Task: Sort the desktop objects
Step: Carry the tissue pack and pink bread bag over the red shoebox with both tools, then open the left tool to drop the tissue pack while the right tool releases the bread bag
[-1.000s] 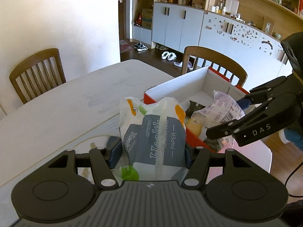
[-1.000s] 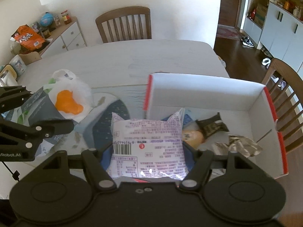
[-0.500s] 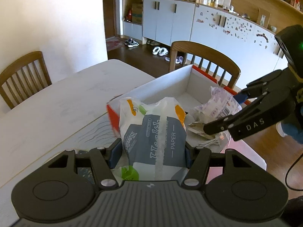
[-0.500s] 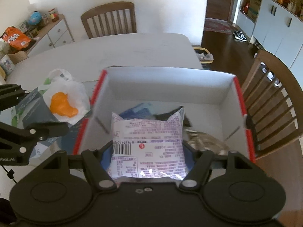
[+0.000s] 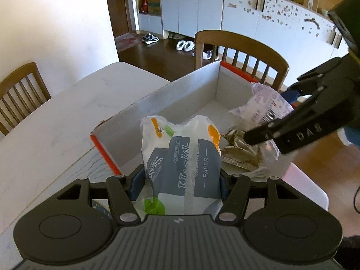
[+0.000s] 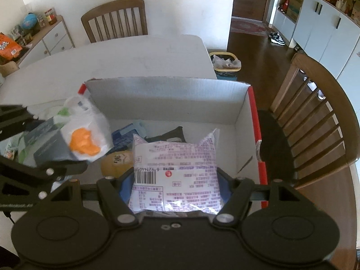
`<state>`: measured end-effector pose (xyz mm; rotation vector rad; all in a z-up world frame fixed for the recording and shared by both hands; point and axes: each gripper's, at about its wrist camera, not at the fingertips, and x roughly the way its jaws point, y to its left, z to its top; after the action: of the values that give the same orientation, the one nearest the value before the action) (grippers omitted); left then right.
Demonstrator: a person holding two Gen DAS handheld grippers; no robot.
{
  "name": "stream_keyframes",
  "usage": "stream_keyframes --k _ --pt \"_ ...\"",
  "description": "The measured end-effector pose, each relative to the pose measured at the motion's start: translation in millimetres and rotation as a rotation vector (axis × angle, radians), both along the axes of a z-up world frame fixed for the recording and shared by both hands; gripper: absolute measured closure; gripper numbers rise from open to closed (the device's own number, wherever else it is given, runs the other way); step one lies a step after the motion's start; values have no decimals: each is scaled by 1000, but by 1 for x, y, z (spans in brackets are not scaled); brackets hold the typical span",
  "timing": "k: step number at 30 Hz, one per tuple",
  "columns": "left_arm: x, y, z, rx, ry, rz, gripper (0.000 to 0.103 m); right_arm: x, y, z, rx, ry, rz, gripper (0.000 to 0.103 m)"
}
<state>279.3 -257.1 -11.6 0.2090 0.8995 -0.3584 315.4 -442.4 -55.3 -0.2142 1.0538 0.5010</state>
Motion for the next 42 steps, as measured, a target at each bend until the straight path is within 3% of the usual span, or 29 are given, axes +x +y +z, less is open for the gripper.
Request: stream_keyframes --k 23,35,42 --pt "69 -20 -40 93 124 -23 42 42 17 -58 -89 61 116 30" --pt "94 -25 -57 123 198 -33 41 52 23 -67 -106 63 149 28" --pt "97 -23 -59 137 192 -37 27 54 22 -65 -97 68 160 25"
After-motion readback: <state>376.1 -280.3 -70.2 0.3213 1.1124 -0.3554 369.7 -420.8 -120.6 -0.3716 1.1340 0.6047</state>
